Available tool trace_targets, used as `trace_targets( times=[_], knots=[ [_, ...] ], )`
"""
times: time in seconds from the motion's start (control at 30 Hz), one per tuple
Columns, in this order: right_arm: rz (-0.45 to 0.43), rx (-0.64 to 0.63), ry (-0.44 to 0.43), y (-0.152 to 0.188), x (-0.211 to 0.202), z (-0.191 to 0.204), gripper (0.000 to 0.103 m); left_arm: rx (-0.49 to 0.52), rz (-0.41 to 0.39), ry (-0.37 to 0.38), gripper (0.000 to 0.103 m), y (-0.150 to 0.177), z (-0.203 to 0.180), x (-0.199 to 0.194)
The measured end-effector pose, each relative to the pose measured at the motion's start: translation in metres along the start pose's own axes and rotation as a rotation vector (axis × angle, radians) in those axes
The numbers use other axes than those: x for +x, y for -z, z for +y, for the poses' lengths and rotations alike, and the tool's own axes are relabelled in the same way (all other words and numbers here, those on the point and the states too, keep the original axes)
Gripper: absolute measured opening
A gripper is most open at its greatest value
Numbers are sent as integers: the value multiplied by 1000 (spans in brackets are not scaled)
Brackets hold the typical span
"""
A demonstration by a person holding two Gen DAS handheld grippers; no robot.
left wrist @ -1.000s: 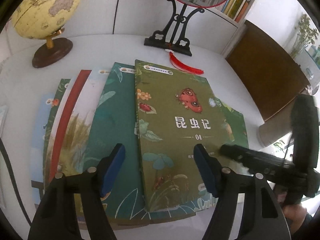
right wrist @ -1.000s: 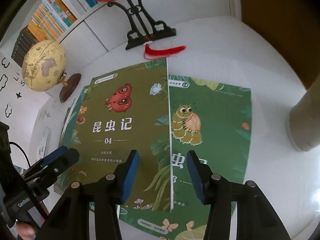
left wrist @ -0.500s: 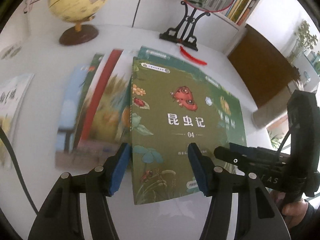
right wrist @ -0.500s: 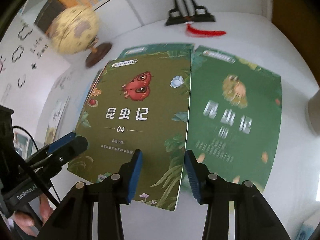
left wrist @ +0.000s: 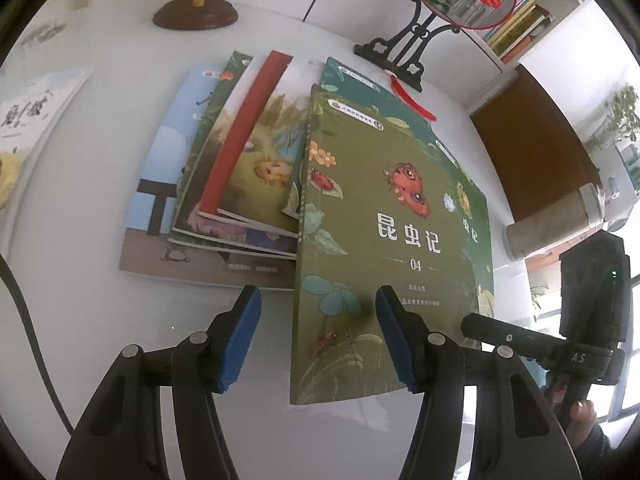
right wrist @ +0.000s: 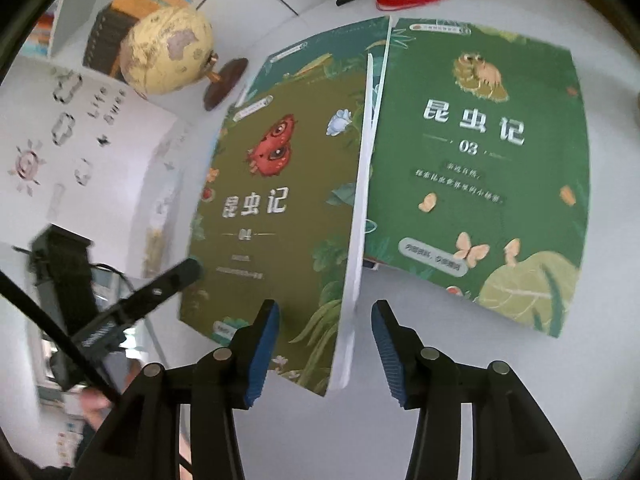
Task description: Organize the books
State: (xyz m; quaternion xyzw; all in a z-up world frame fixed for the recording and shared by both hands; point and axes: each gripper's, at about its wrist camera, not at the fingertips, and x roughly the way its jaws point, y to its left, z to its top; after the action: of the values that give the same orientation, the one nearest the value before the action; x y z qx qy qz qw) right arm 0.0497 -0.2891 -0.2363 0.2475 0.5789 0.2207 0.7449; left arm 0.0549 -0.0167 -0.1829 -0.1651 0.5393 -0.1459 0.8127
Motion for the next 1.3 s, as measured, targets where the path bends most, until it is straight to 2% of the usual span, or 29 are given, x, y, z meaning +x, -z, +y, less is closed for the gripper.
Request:
trace_targets(
  times=[0.13,0.23,0.3,0.37,0.4,0.47,0.53,0.57,0.63,0.7,0.8,0.97,1.3],
  knots=[
    [9,22,-28,-3,9,-6,47,-31,18,43,56,1,2,7],
    [24,57,-80,-2,15,-12,47,-42,31,74,56,1,1,11],
    [32,76,-119,-2,17,-14,47,-42,46,100,51,3,-3,14],
    [20,60,-135,1,14,-9,47,-14,22,77,45,6,-10,9],
    [-5,31,-98,3,9,-4,44,20,-1,51,43,8,-16,4],
    [-41,-33,-36,4,2,7,33,76,-30,3,26,9,-24,-4],
    [-76,-91,-1,6,-12,16,21,128,-54,-16,20,9,-32,-12],
    [-91,-111,7,5,-17,21,19,150,-65,-23,19,10,-37,-15],
    [-114,-158,29,5,-23,32,18,207,-85,-55,17,12,-47,-20],
    [-132,-237,83,8,-25,46,18,291,-108,-100,17,15,-60,-23],
    [-147,-325,161,13,-25,62,18,357,-132,-129,17,17,-70,-29],
    [-185,-386,169,22,-38,72,18,352,-154,-103,17,13,-69,-47],
    [-222,-477,214,34,-40,125,18,388,-191,-129,17,18,-54,-88]
  ],
)
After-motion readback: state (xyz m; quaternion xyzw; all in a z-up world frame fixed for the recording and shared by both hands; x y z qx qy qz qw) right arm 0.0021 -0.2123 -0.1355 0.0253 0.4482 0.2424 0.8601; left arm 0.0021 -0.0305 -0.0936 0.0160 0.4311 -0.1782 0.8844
